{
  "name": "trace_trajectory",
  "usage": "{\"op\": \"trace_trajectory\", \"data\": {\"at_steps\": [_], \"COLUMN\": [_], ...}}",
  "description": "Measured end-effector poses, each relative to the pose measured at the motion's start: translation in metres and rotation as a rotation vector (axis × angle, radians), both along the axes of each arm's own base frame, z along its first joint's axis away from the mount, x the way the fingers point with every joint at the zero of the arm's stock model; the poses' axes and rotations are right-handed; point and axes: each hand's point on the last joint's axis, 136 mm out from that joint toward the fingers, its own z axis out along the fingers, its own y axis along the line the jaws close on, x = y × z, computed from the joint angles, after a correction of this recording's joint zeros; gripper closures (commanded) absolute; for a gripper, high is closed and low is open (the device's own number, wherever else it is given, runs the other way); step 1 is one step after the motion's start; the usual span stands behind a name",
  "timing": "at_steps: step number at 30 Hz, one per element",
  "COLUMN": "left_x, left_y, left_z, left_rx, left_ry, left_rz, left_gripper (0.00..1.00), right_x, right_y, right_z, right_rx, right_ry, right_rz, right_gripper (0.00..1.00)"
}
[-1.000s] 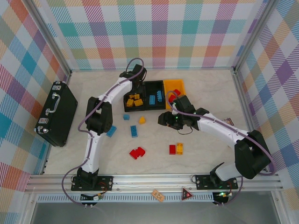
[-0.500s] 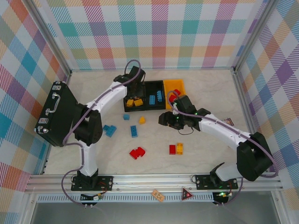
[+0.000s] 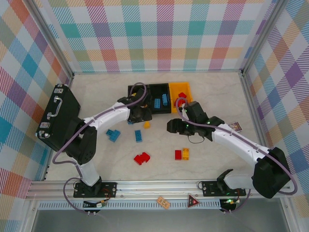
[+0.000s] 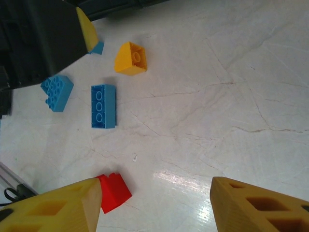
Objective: Sort the legos into containers by color
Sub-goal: Pick up the lego from the center of the table.
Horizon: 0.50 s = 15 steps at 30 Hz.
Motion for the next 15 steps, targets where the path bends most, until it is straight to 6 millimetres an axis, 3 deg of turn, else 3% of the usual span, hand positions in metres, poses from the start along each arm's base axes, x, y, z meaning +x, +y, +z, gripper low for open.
{"op": "trace_trajectory", "data": {"at_steps": [7, 15], "left_x": [-0.014, -0.008], "left_y": [-0.010, -0.012], "left_z": [-0.017, -0.046], "left_rx": [-0.013, 0.037], "left_ry": [0.019, 0.044], "left_rz": [0.016, 0.030], "left_gripper": [0.37, 0.39], "right_x": [-0.009, -0.010], "right_y": [-0.003, -0.003], "right_z": [-0.013, -0.015], "right_rx": [-0.022, -0.025], "right_ry": [0.022, 0.025], "right_rz": [0.016, 0.015], "right_gripper": [0.38, 0.39]}}
